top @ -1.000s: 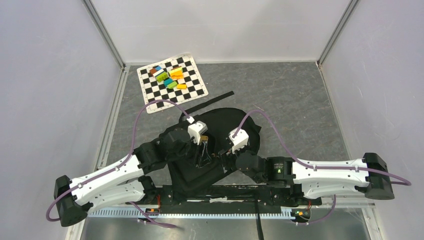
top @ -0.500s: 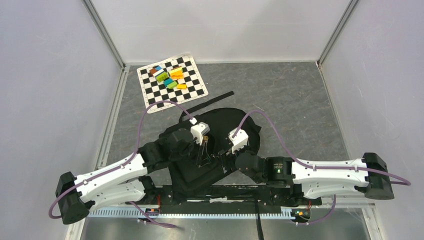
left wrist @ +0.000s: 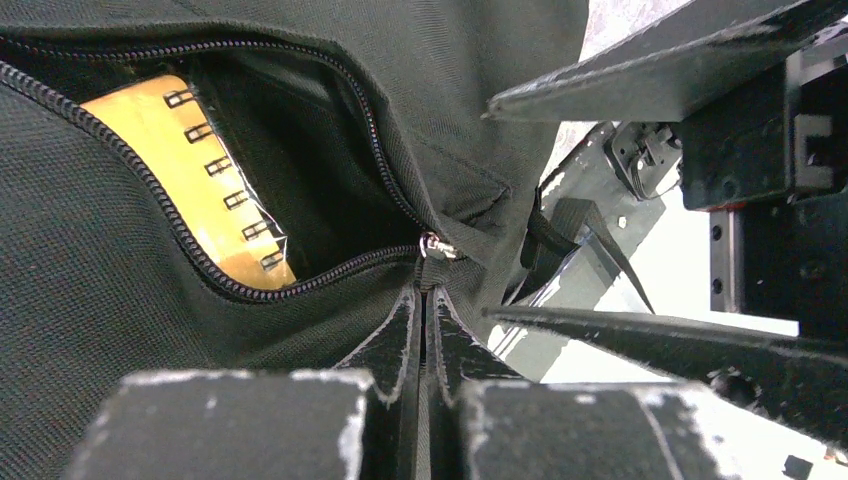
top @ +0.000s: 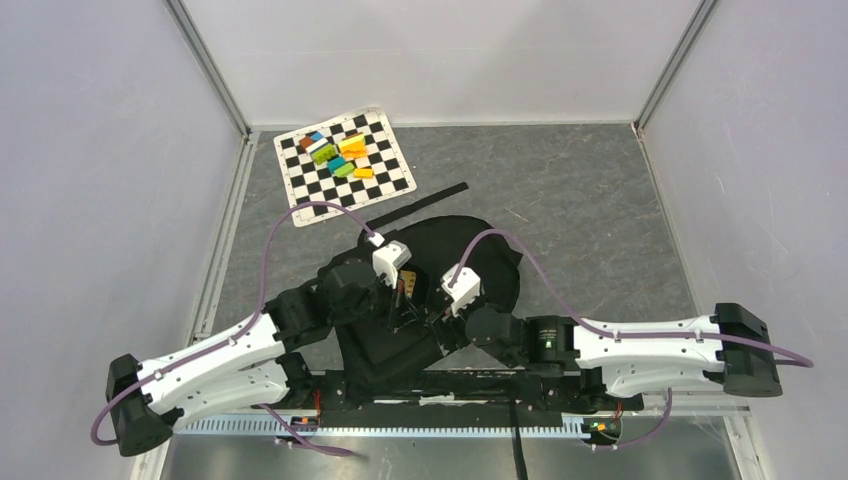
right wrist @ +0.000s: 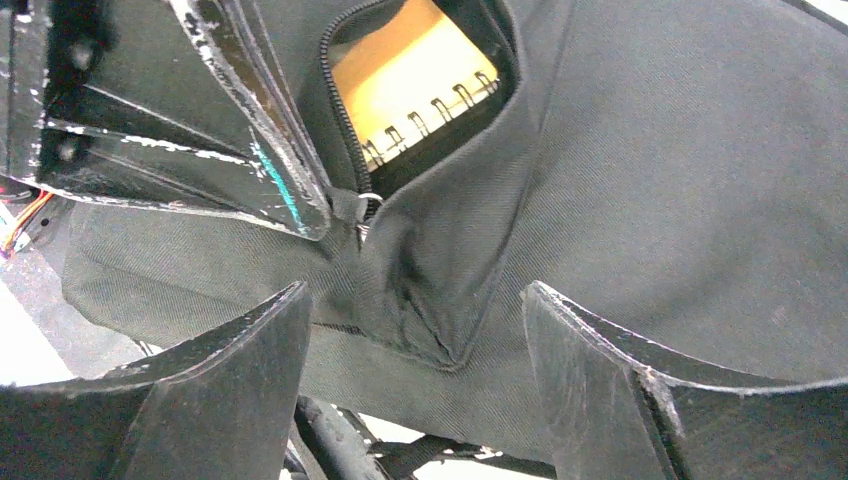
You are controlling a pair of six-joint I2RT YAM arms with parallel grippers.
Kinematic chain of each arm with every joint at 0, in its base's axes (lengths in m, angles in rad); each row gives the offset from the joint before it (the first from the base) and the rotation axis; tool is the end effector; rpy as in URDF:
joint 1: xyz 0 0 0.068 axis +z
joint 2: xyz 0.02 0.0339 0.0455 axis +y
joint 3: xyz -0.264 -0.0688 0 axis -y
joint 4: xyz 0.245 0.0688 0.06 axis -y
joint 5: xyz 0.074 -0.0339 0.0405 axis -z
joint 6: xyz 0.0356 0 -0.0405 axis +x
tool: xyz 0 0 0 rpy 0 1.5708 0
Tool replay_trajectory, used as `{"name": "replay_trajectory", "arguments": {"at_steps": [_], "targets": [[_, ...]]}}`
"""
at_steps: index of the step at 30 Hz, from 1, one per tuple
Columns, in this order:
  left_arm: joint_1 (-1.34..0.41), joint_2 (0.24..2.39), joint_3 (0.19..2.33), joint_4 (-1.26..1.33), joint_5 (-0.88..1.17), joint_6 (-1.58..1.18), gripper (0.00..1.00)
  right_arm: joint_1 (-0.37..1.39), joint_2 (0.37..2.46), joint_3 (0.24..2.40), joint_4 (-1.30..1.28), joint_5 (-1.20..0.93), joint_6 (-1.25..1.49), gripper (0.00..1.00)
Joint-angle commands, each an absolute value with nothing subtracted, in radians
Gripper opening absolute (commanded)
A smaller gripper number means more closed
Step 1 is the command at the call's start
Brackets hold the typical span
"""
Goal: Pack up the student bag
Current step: Zip the student bag at the center of the board.
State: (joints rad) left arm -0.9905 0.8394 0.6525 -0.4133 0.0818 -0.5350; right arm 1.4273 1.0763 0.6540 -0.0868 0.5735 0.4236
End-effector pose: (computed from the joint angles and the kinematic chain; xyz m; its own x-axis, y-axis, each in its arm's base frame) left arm 0.0995 -0.1571 0.2616 -0.7102 0.1565 -0.6864 0.5910 0.6624 -0.4604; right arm 0.0525 0.2283 0.2495 -0.3774 -0.1976 -0.9047 -0.6675 0.7352 0.1178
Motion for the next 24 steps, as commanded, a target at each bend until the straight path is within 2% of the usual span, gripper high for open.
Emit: {"name": "replay_trajectory", "arguments": {"at_steps": [1, 5, 7, 11, 15, 18, 20, 21, 24], "targets": [[-0.991, 0.822, 0.678, -0.395, 0.034, -0.562, 0.02, 1.437, 1.125, 0.674, 0.022, 0.549, 0.361, 0.81], [-0.992, 0.831, 0.691, -0.410, 0.036, -0.556, 0.02, 1.437, 1.183, 0.708, 0.018, 0.604, 0.355, 0.79], [-0.992, 0.828, 0.700, -0.420, 0.018, -0.550, 0.02, 1.439, 1.216, 0.738, 0.003, 0.626, 0.346, 0.75], [-0.992, 0.809, 0.728, -0.453, -0.097, -0.530, 0.02, 1.445, 1.254, 0.767, -0.055, 0.657, 0.352, 0.56], [-0.992, 0.796, 0.765, -0.456, -0.219, -0.516, 0.02, 1.454, 1.248, 0.739, -0.089, 0.675, 0.374, 0.26], [-0.992, 0.802, 0.796, -0.444, -0.273, -0.497, 0.02, 1.460, 1.231, 0.709, -0.118, 0.669, 0.400, 0.18], [-0.992, 0.811, 0.815, -0.438, -0.296, -0.475, 0.02, 1.465, 1.213, 0.688, -0.128, 0.669, 0.417, 0.03], [-0.992, 0.819, 0.826, -0.445, -0.310, -0.469, 0.02, 1.468, 1.205, 0.679, -0.137, 0.671, 0.426, 0.00], [-0.992, 0.845, 0.857, -0.475, -0.356, -0.453, 0.02, 1.478, 1.178, 0.665, -0.172, 0.682, 0.452, 0.00]]}}
